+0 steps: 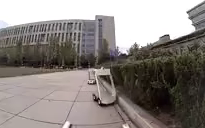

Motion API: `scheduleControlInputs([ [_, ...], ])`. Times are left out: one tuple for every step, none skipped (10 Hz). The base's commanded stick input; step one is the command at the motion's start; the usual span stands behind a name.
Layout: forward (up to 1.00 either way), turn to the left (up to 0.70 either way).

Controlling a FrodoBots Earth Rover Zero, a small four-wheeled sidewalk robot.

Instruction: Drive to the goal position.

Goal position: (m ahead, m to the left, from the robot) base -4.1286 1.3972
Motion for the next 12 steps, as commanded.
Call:
scheduleControlInputs([
  [0.06, 0.00],
  [0.06, 0.00],
  [0.06, 0.00],
  [0.06, 0.00],
  [0.06, 0.00],
  [0.06, 0.00],
  [0.06, 0.00],
  [0.06, 0.00],
  [0.06, 0.00],
  [0.06, 0.00],
  [0.06, 0.00],
  [0.06, 0.00],
])
